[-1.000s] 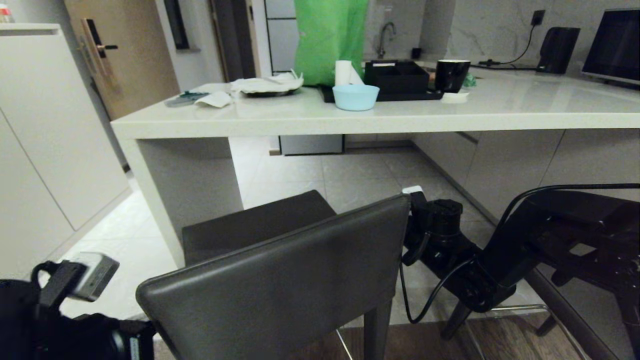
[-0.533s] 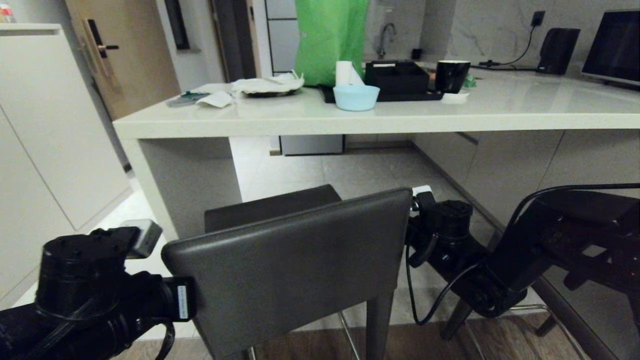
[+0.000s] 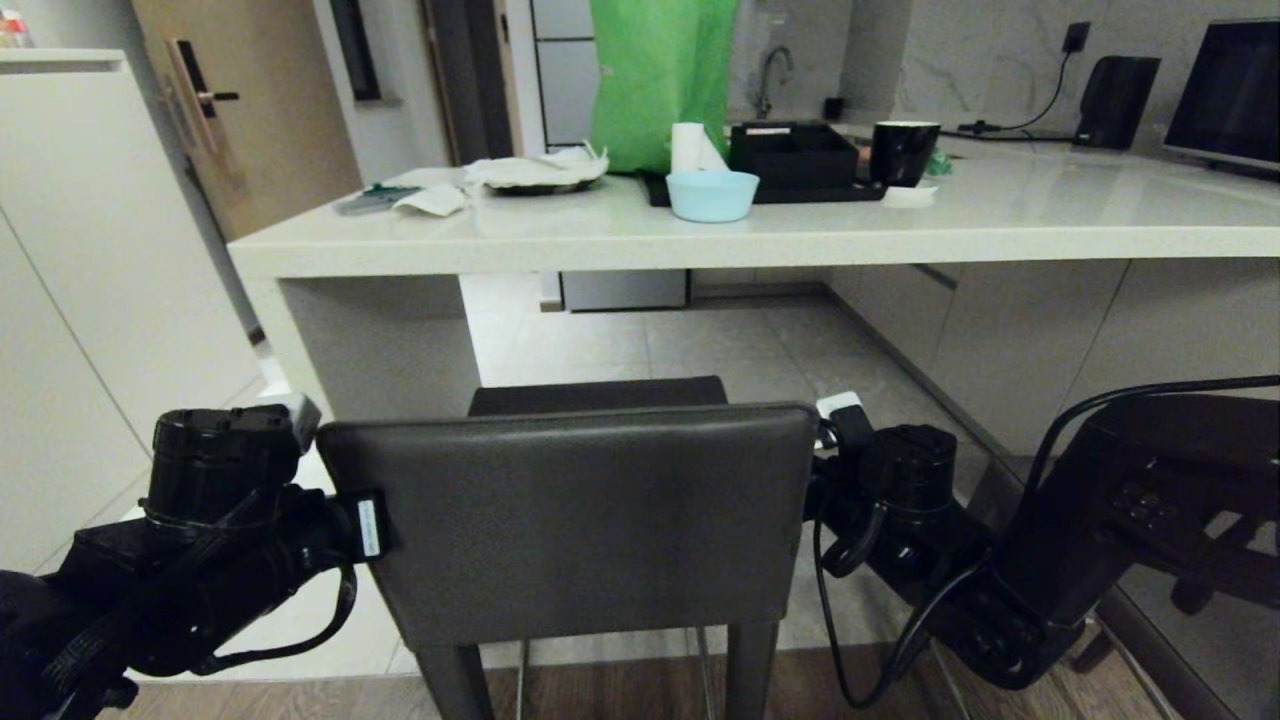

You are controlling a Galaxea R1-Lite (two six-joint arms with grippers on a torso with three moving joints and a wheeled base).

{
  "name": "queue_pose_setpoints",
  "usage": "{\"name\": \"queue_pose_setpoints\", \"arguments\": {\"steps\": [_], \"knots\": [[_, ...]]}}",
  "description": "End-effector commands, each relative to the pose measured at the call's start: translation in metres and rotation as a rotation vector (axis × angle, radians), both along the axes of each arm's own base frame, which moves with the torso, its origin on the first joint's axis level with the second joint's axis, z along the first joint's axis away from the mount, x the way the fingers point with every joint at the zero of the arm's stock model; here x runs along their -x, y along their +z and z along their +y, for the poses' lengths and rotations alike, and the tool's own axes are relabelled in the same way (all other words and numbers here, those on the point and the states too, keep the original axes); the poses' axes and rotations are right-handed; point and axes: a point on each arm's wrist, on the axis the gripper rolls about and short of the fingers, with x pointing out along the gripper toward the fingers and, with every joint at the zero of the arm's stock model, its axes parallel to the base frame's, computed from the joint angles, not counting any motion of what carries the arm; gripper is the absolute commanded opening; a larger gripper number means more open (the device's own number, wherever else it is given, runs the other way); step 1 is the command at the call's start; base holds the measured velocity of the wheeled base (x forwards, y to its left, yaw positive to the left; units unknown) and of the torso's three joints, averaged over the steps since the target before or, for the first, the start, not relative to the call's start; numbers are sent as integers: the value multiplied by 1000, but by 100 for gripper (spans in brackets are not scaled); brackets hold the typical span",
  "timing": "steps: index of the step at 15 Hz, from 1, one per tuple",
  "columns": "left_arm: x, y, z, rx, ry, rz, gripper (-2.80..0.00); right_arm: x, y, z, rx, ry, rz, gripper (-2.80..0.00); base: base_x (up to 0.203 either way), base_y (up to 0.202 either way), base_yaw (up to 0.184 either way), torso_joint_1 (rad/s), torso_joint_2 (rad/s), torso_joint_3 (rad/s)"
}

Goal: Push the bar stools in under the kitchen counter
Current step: Push the gray chair back under the dining table

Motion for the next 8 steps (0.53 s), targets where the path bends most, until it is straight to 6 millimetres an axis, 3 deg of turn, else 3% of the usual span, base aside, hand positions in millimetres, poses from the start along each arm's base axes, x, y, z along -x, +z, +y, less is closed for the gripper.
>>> {"name": "queue_pose_setpoints", "arguments": {"steps": [1, 4, 8], "knots": [[-17, -7, 1, -6, 25, 22, -280, 1, 5, -1, -11, -4, -17, -280, 0, 0, 0, 0, 0, 0], [-14, 0, 2, 21, 16, -41, -280, -5, 8, -11, -16, -37, -27, -280, 0, 0, 0, 0, 0, 0], [-3, -5, 2, -1, -48, -181, -280, -7, 18, -22, -28, -68, -47, -280, 0, 0, 0, 0, 0, 0]]}}
